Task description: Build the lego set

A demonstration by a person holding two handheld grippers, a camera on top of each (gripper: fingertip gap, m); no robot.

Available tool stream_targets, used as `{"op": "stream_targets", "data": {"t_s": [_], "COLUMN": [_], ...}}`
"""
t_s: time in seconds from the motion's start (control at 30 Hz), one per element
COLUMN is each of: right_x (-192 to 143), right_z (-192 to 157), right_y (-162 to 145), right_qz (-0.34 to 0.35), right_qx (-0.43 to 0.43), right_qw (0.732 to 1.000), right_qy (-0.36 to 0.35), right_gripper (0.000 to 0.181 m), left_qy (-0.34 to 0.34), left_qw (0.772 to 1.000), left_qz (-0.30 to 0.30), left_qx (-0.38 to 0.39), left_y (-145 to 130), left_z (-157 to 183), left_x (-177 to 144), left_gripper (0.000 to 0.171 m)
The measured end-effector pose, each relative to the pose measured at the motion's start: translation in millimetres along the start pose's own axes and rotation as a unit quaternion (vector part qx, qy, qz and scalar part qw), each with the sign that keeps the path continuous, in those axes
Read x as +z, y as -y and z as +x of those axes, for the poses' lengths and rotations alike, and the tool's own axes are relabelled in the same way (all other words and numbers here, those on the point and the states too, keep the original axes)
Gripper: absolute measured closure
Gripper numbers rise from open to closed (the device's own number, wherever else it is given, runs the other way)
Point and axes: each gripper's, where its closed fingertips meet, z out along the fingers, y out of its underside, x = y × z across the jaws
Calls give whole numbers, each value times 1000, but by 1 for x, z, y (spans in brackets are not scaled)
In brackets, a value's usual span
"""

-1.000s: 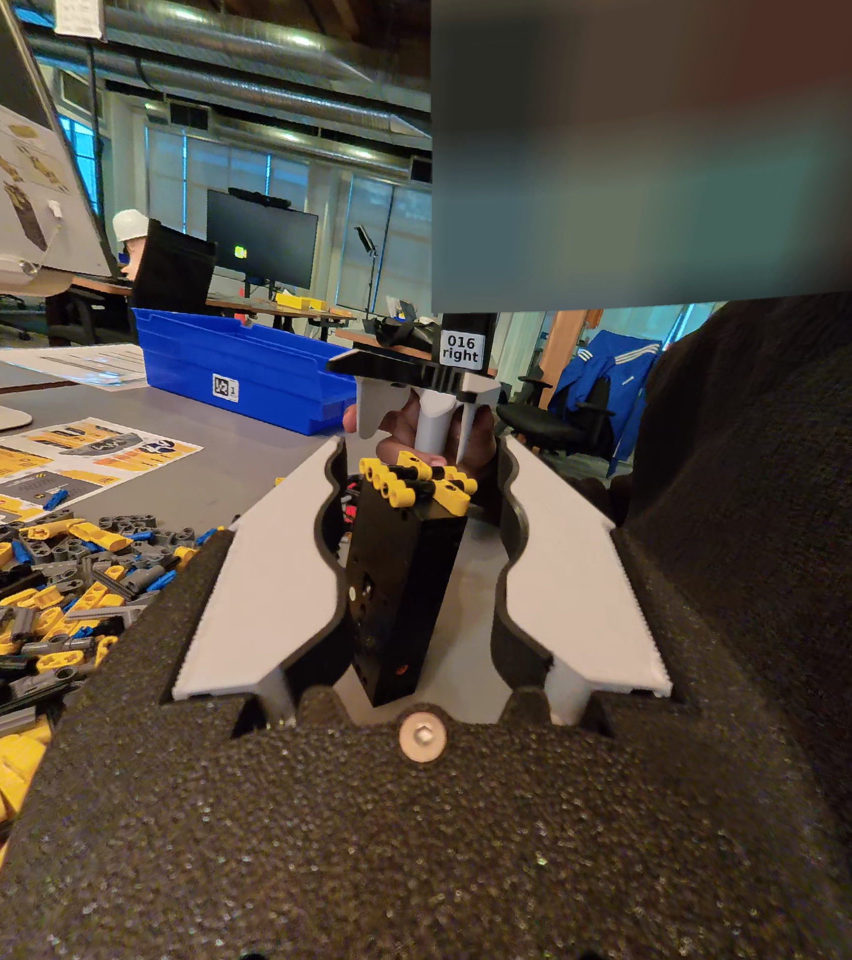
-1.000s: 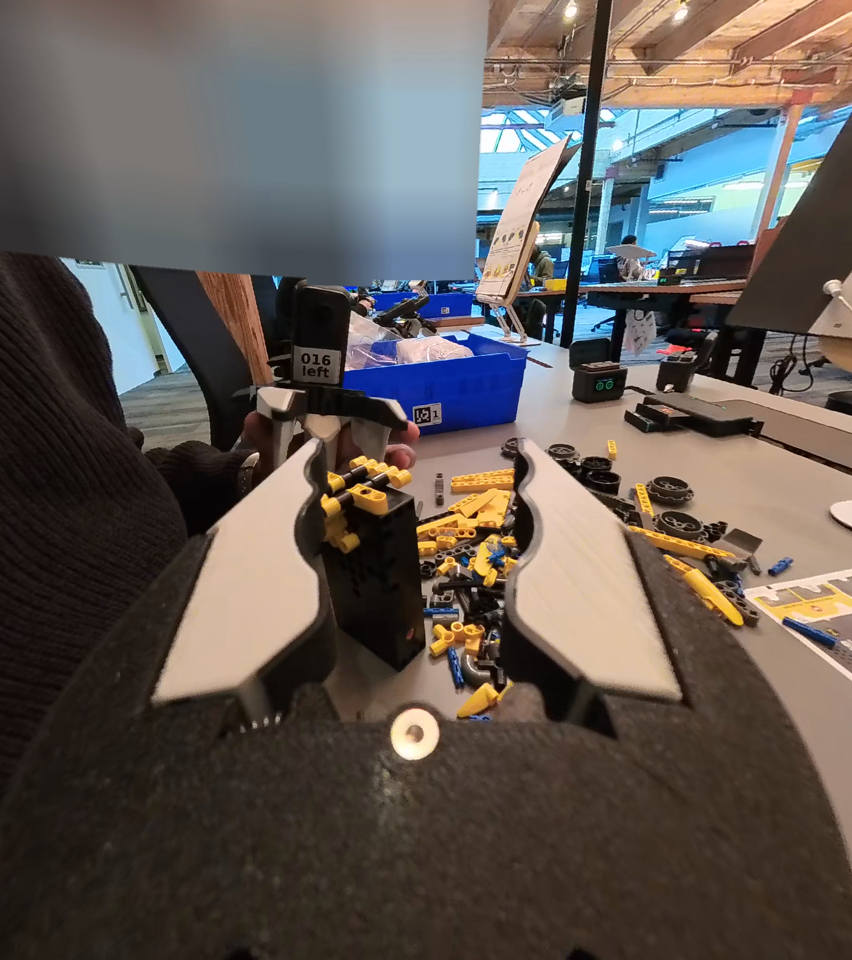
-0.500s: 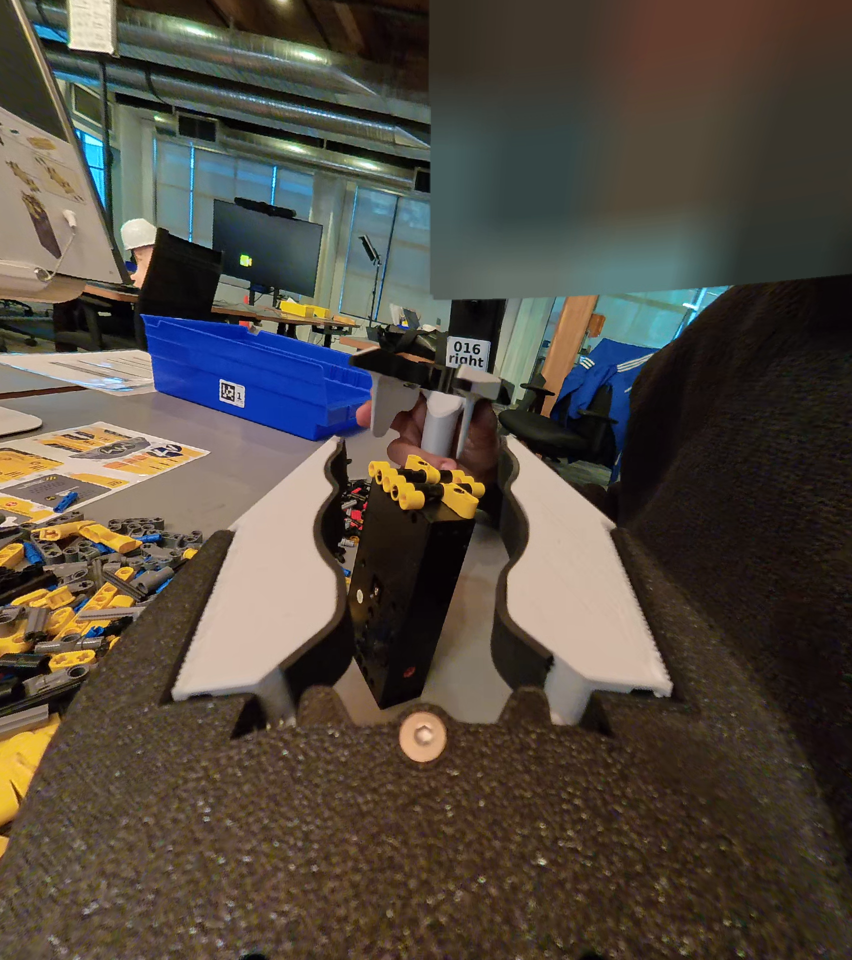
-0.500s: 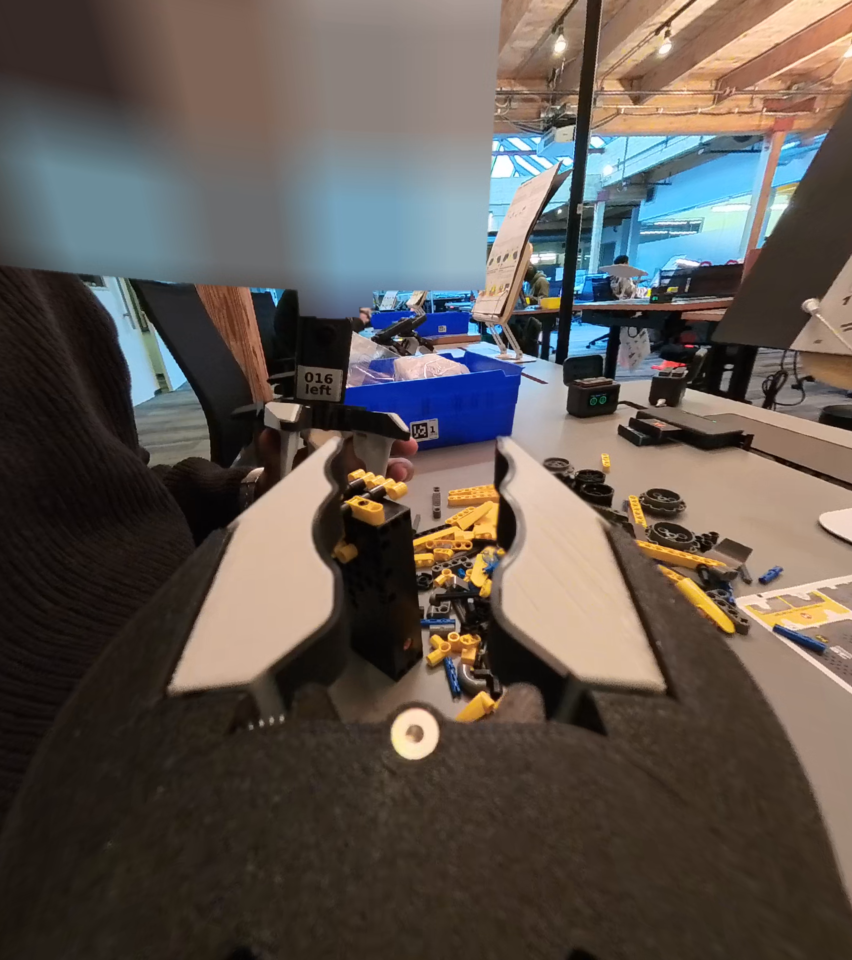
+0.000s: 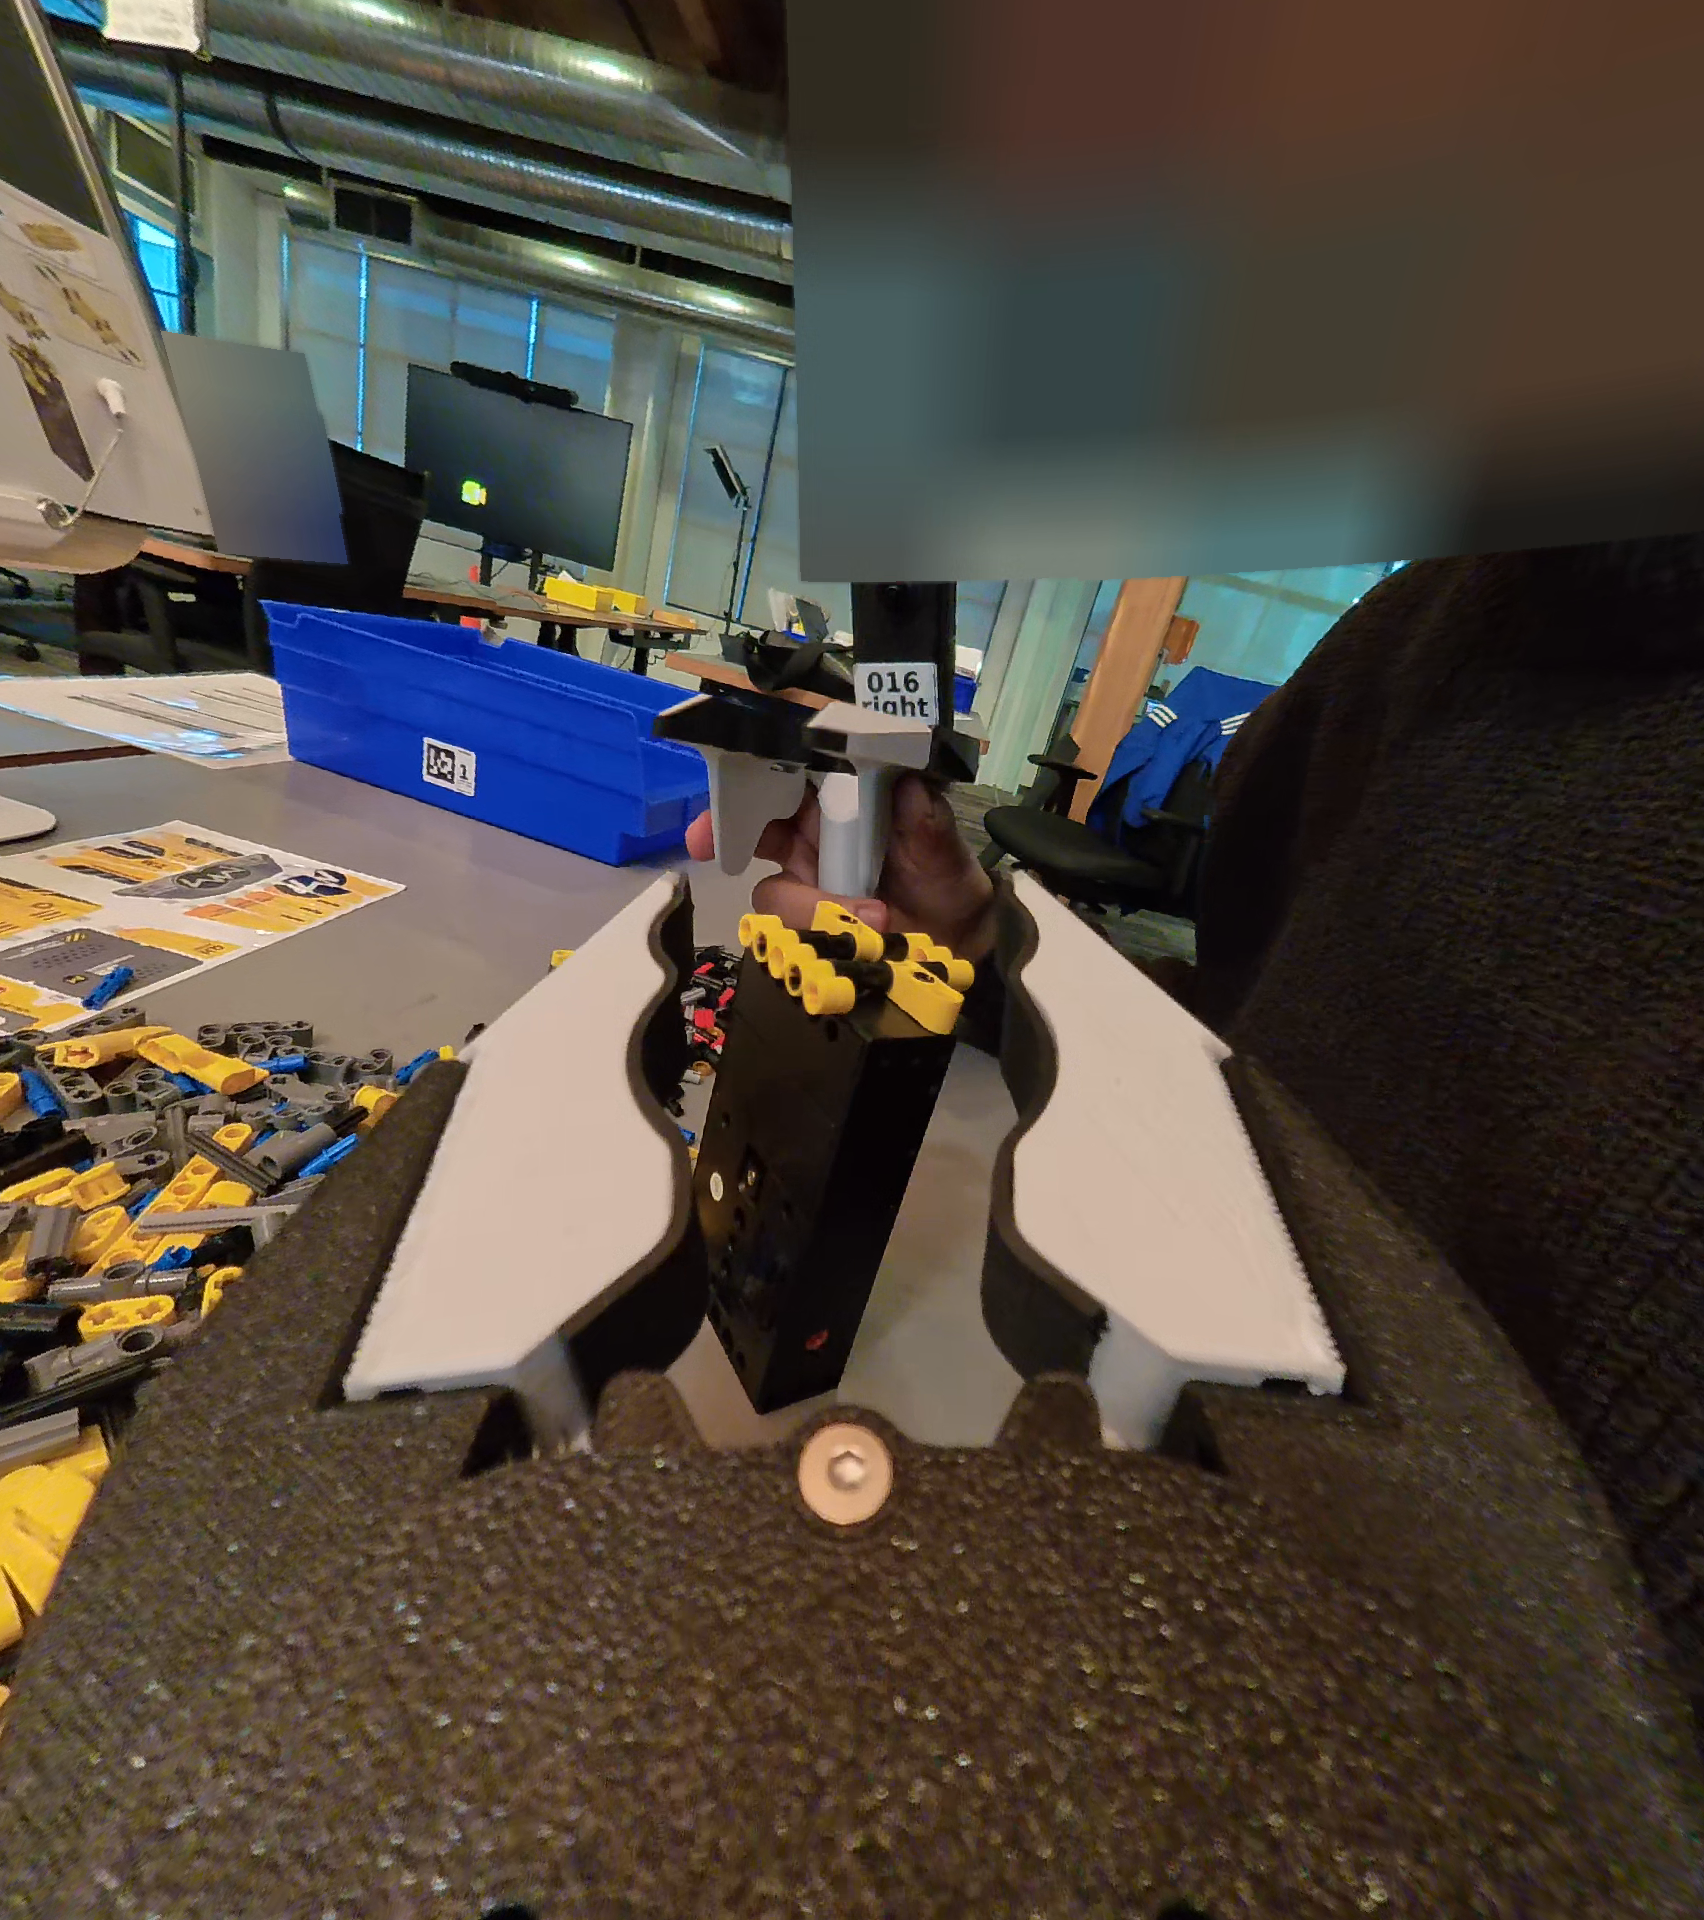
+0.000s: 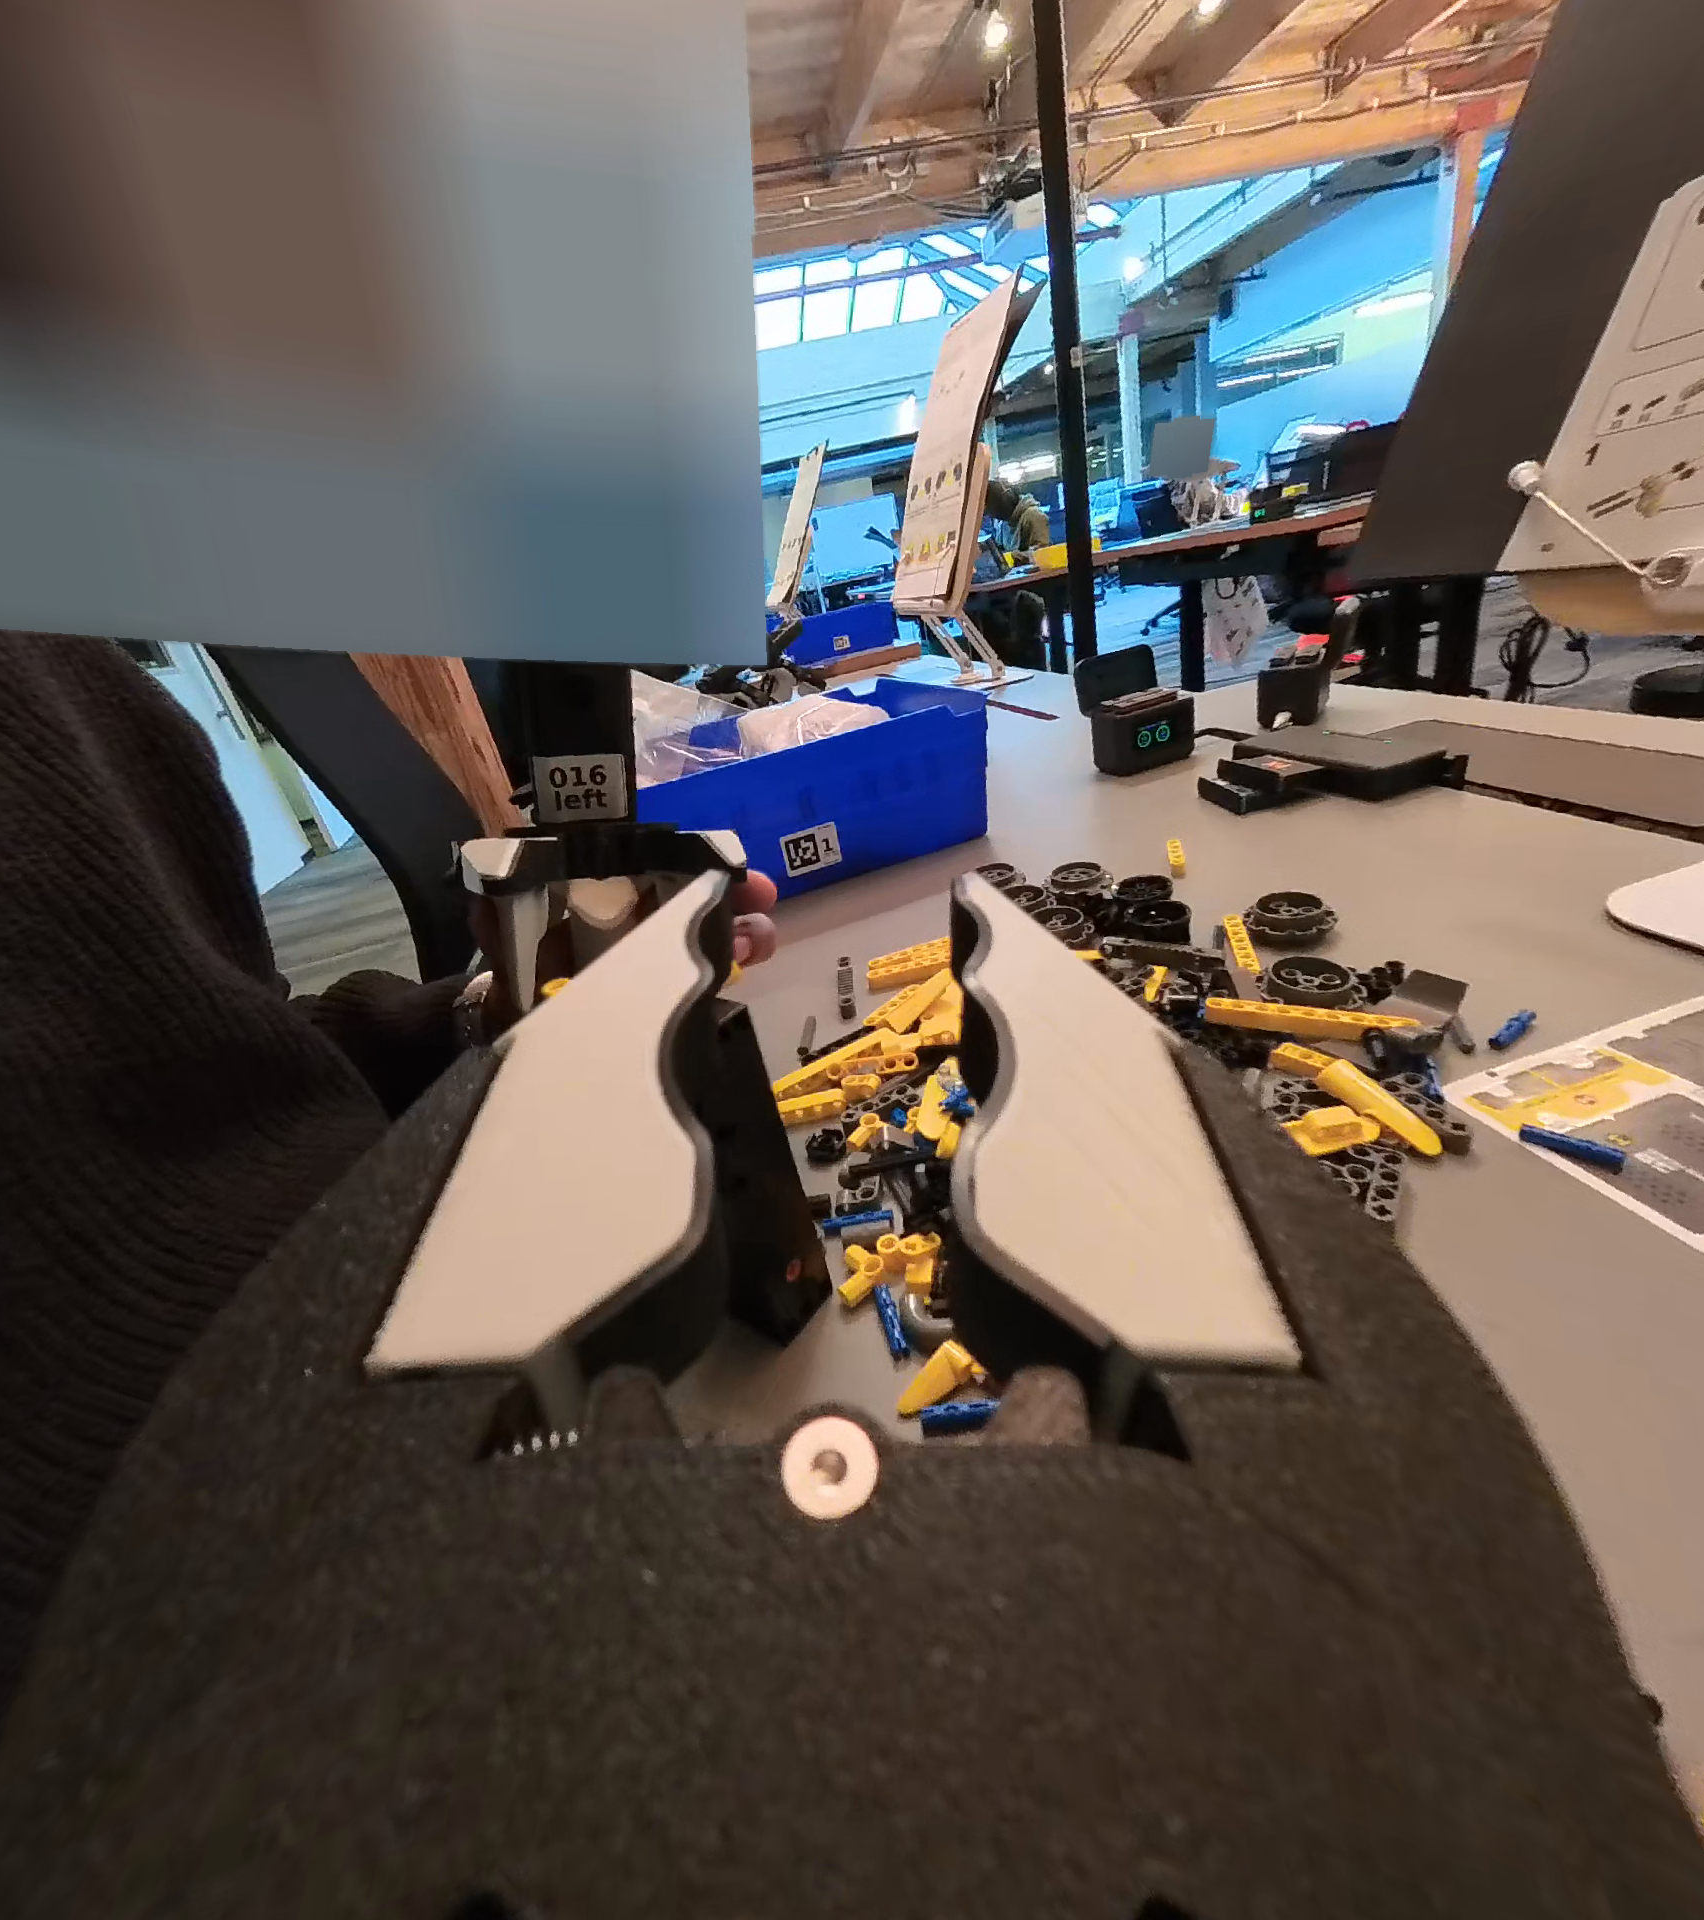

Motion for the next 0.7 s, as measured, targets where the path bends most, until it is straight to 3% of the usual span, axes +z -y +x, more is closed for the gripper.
{"op": "stream_targets", "data": {"t_s": [0.7], "right_x": [-8], "right_z": [16], "right_y": [6], "right_qz": [21], "right_qx": [36], "right_qw": [999], "right_qy": [-29], "right_gripper": [142], "left_qy": [7], "left_qw": [1000], "left_qz": [0], "left_qx": [-6], "left_y": [0], "left_z": [-4], "left_x": [0], "left_gripper": [114]}}
